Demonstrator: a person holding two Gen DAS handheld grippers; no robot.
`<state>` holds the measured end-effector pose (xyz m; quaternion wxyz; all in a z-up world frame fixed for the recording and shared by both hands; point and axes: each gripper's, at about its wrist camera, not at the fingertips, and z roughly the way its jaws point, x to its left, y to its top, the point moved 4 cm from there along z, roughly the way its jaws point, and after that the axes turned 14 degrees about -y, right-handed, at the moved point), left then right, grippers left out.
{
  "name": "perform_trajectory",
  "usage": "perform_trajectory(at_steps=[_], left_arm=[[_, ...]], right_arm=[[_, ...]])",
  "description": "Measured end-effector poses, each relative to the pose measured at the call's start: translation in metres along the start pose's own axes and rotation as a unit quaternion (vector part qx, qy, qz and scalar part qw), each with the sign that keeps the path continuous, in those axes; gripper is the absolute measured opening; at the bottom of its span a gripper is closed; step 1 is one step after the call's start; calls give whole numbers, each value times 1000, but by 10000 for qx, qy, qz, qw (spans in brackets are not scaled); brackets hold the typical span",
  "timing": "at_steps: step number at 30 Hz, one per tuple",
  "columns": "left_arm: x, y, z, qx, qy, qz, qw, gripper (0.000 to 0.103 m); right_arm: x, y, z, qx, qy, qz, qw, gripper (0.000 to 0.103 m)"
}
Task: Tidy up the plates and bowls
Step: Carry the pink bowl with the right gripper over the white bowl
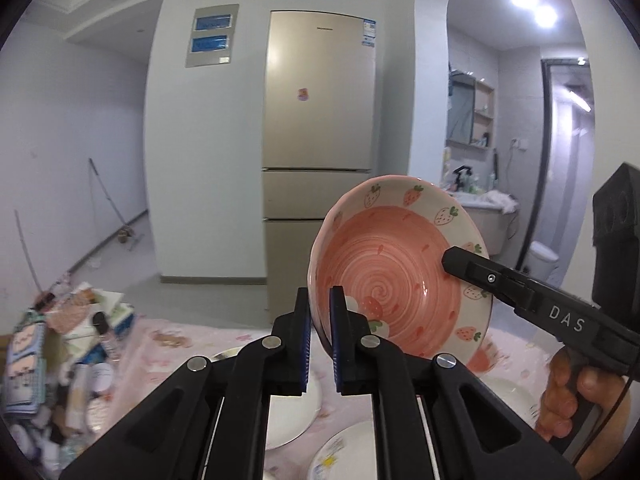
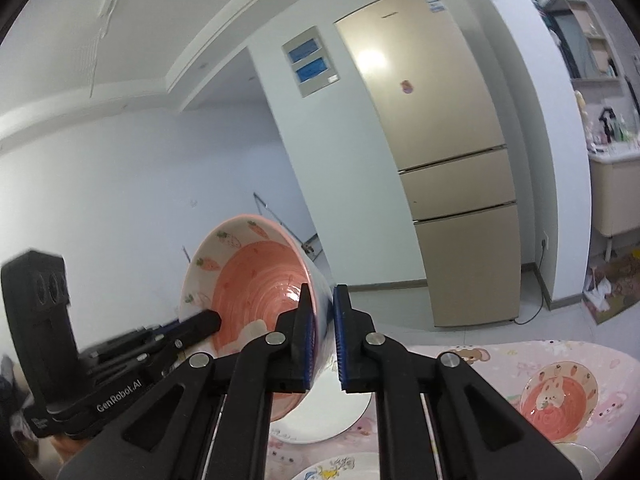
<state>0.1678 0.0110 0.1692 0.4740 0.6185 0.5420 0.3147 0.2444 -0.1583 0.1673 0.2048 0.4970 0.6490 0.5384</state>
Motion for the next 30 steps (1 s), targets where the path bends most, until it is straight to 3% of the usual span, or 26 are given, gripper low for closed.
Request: perform_trajectory(at_steps=[9, 15, 21, 30], left_arm=[[16, -35, -55, 244, 513, -86, 9983, 10], [22, -54, -82, 342, 533, -307, 9975, 10], [27, -86, -89, 572, 745, -247, 9953, 10], [56, -137, -88, 887, 801, -655, 9907, 10]], right_arm=[[44, -29, -13, 468, 425, -173, 9978, 8], [62, -53, -22, 713, 522, -279, 9957, 8], [70, -83, -19, 1045, 481, -240, 9931, 8], [91, -132, 0, 1479, 468, -603, 9860, 7]])
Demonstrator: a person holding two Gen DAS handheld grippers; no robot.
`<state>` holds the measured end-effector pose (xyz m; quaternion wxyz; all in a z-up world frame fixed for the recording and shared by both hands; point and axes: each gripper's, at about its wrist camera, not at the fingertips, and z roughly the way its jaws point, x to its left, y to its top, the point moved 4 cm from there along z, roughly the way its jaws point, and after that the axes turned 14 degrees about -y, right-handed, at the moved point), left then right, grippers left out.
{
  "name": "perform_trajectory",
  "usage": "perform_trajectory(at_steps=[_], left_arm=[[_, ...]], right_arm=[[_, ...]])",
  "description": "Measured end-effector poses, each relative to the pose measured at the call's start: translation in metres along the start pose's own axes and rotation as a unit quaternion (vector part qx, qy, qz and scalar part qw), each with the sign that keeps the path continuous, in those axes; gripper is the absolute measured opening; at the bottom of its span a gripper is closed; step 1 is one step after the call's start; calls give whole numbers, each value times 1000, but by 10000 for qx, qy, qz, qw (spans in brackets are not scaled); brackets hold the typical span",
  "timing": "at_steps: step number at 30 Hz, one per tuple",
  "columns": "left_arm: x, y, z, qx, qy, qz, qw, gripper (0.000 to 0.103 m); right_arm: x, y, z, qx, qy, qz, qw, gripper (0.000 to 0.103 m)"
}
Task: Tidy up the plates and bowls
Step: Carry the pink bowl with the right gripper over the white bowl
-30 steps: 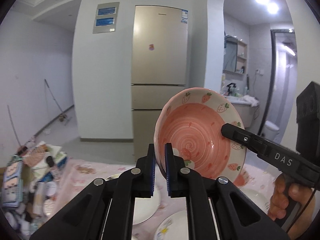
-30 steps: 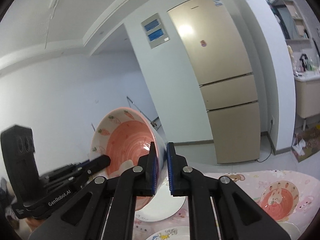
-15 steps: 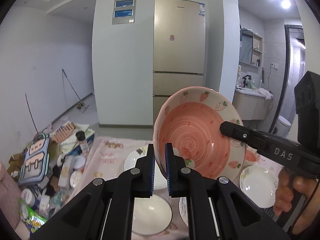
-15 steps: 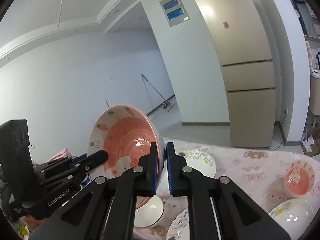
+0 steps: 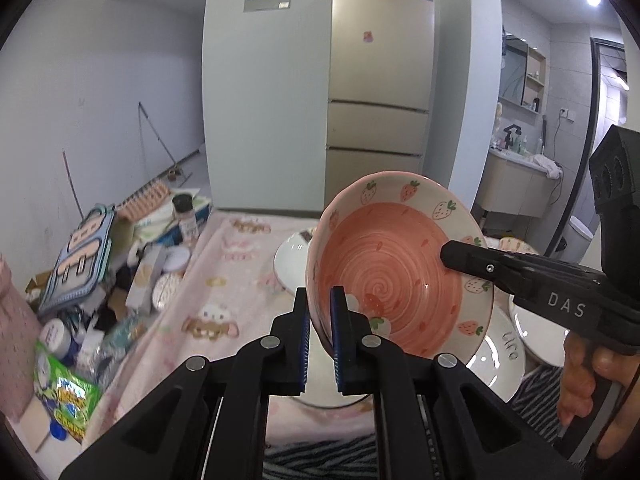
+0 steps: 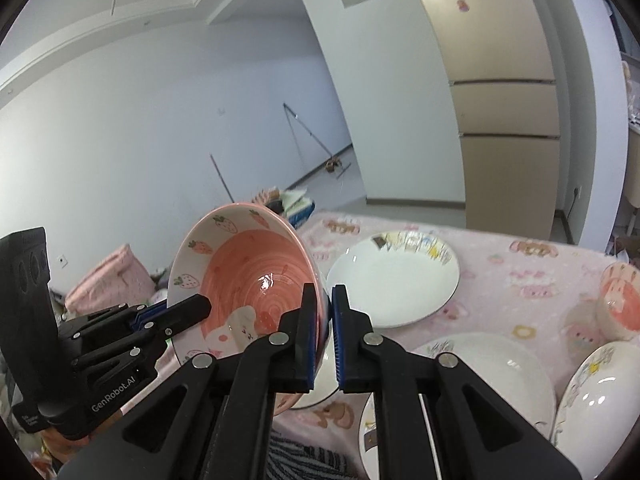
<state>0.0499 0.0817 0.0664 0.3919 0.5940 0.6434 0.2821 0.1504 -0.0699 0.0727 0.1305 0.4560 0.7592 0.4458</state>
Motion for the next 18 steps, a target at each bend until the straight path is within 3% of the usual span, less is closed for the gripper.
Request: perform_trajectory(at_steps=[5, 18], left_arm=[[11, -16, 13, 130, 192, 48, 9997, 10], [30, -44, 35, 331, 155, -161, 9992, 10]], right_arm=[[9, -19, 21, 145, -97, -311, 9994, 7], [10, -45, 51, 496, -10, -313, 9983, 7]])
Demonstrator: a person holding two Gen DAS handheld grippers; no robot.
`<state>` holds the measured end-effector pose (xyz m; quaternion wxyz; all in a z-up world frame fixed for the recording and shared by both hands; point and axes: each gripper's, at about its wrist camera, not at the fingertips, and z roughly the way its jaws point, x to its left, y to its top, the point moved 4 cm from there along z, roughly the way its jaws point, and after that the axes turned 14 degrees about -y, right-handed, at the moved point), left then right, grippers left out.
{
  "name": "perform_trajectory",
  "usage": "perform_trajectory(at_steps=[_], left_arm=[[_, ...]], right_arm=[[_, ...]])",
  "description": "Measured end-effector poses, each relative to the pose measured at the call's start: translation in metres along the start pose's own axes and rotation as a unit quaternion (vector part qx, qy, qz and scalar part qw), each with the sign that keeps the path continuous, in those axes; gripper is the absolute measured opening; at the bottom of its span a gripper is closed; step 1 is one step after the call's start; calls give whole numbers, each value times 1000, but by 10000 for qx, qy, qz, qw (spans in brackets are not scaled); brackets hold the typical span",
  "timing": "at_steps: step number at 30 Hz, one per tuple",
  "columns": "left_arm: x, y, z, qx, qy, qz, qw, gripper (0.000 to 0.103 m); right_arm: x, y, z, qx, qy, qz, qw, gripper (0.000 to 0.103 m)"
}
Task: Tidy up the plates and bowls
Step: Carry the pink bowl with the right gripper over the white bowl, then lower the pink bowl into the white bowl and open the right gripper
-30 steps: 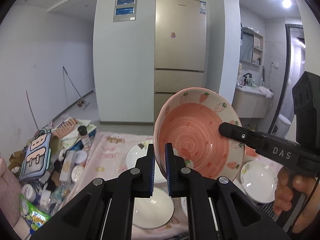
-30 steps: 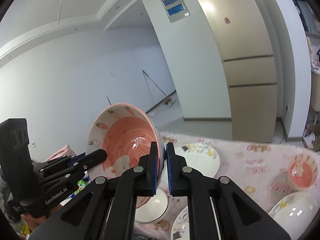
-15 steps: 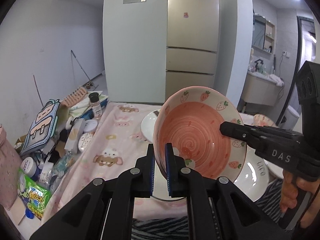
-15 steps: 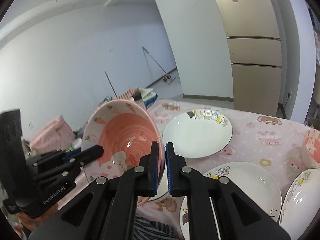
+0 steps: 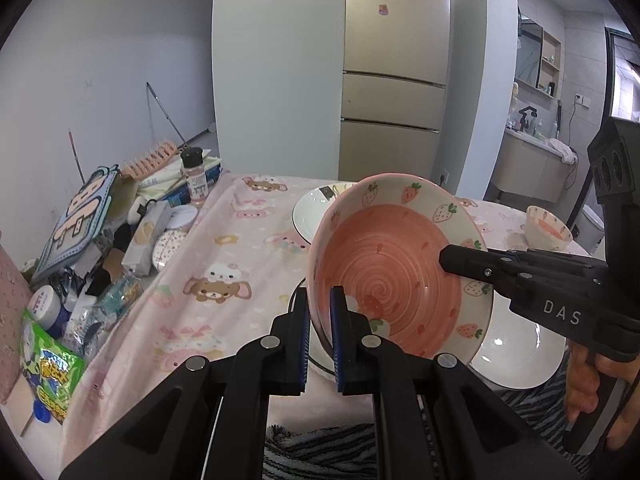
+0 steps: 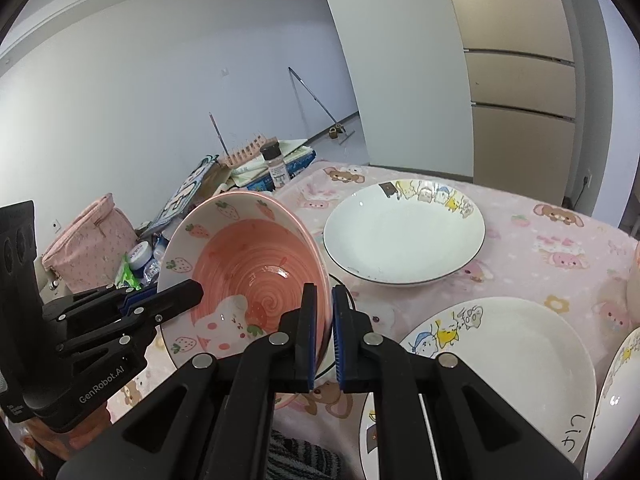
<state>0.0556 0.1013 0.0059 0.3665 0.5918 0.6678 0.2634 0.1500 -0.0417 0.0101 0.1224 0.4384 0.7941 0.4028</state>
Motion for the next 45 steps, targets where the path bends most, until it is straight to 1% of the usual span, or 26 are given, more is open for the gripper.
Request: perform_trajectory(at_steps=[4, 10, 13, 15, 18, 21, 24, 26, 28, 31, 34, 36, 39, 43, 45], left_arm=[[3, -7, 7, 74, 9, -11, 10000, 10], [9, -12, 11, 77, -22, -84, 9999, 10], [9, -12, 11, 11, 118, 33, 9999, 10], [6, -14, 12, -12, 300, 209, 9993, 10], [5, -16, 15, 7, 385, 280, 9989, 10], [8, -19, 19, 25, 355, 235, 9991, 11], [12, -21, 23, 58, 216, 92, 9997, 11], [13, -21, 26, 72, 291, 123, 9995, 11], [12, -22, 29, 97, 407, 202, 9989, 11], [8, -21, 33, 125, 553, 334, 9978, 11], [5, -20, 35, 125, 638, 427, 9970, 11], [5, -21, 39, 179, 749, 478, 9959, 12], [7, -22, 43, 210, 756, 470, 9958, 12], [8, -20, 43, 164, 739, 433, 9962, 11], [8, -20, 43, 135, 715, 422, 9965, 12]], right_arm=[[-2, -8, 12, 171, 28, 14, 9998, 7], [3, -9, 16, 171, -52, -147, 9997, 7], [4, -10, 19, 192, 3, -133, 9997, 7], [5, -9, 22, 211, 19, -143, 9997, 7], [6, -10, 25, 209, -31, -203, 9996, 7], [6, -11, 29, 246, -3, -206, 9995, 7], [4, -13, 33, 294, -43, -232, 9993, 7], [4, -14, 35, 312, -55, -255, 9992, 7], [6, -14, 36, 292, -129, -337, 9989, 7], [10, -15, 36, 199, -370, -607, 9973, 8], [21, -18, 35, 49, -882, -1241, 9883, 9], [25, -20, 37, 29, -1062, -1450, 9837, 10], [24, -21, 40, 44, -1105, -1519, 9822, 11], [18, -20, 41, 86, -947, -1336, 9865, 11], [15, -19, 40, 79, -853, -1219, 9888, 16]])
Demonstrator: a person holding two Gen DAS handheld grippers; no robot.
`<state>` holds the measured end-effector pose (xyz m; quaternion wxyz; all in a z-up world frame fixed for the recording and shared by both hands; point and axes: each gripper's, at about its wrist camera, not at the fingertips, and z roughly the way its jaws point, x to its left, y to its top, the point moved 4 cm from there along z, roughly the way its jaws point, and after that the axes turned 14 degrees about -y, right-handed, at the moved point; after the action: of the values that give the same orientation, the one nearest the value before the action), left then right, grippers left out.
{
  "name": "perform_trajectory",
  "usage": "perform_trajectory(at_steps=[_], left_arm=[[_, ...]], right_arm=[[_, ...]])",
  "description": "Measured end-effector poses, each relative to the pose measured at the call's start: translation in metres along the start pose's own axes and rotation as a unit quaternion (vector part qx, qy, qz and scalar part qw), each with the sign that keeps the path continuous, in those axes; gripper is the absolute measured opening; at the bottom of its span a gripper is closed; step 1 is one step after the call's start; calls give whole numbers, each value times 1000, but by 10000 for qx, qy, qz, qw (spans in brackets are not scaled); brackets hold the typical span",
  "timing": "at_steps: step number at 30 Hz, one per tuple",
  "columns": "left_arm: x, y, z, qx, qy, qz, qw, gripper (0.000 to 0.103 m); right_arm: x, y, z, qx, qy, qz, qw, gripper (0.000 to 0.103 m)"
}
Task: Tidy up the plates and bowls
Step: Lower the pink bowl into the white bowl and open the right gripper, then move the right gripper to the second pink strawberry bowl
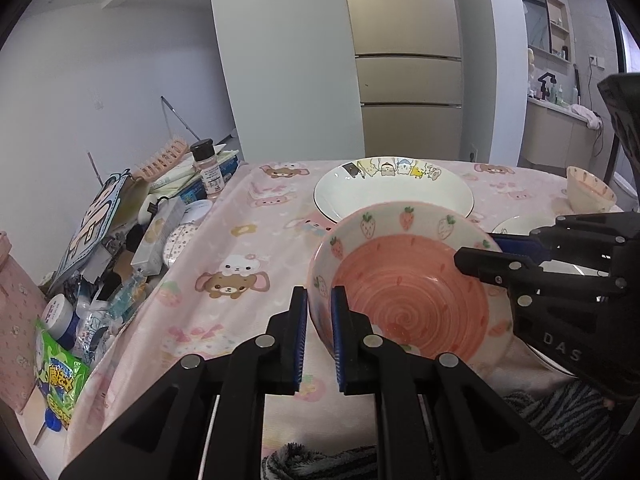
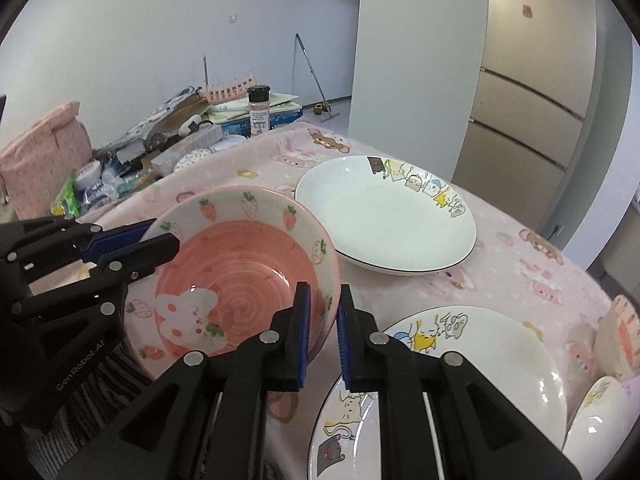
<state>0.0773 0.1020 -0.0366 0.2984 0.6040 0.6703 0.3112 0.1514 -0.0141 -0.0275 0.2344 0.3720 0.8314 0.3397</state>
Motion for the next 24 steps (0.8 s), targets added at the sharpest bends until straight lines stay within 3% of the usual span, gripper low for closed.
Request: perform_trajectory(at_steps=[2, 4, 5, 6, 8, 10, 12, 15, 16, 18, 24], left_arm=[[1, 0, -1, -35, -13, -35, 10000, 13], [3, 0, 0, -39, -57, -74, 9999, 18], [3, 0, 0, -30, -118, -81, 9999, 26], [3, 0, -1, -33, -146, -86, 9999, 31], [3, 1, -4, -107, -105, -103, 9998, 65], [3, 6, -12, -284, -176, -146, 9993, 81], [5, 12, -20, -423, -311, -268, 9983, 89], [4, 23, -32, -522, -358, -251, 9977, 93], [4, 26, -36, -589, -358, -224, 9974, 103], [1, 33, -46, -766, -457, -199, 9958, 103], [-14, 54, -63, -806, -628, -248, 9945, 103]], right_arm=[[-5, 1, -3, -25, 105, 148, 9998, 20], [-7, 0, -5, -15, 231, 187, 9996, 36], [-8, 0, -6, -14, 268, 189, 9995, 58], [-10, 0, -7, -51, 233, 207, 9995, 72], [-13, 1, -13, -130, 226, 260, 9993, 78], [-17, 4, -20, -218, 351, 280, 9988, 90], [-22, 5, -28, -368, 366, 323, 9981, 103], [-32, 10, -40, -476, 300, 333, 9979, 103], [-36, 12, -45, -543, 244, 356, 9976, 103], [-46, 17, -60, -709, 161, 416, 9965, 103], [-80, 32, -108, -1143, -64, 723, 9908, 103]])
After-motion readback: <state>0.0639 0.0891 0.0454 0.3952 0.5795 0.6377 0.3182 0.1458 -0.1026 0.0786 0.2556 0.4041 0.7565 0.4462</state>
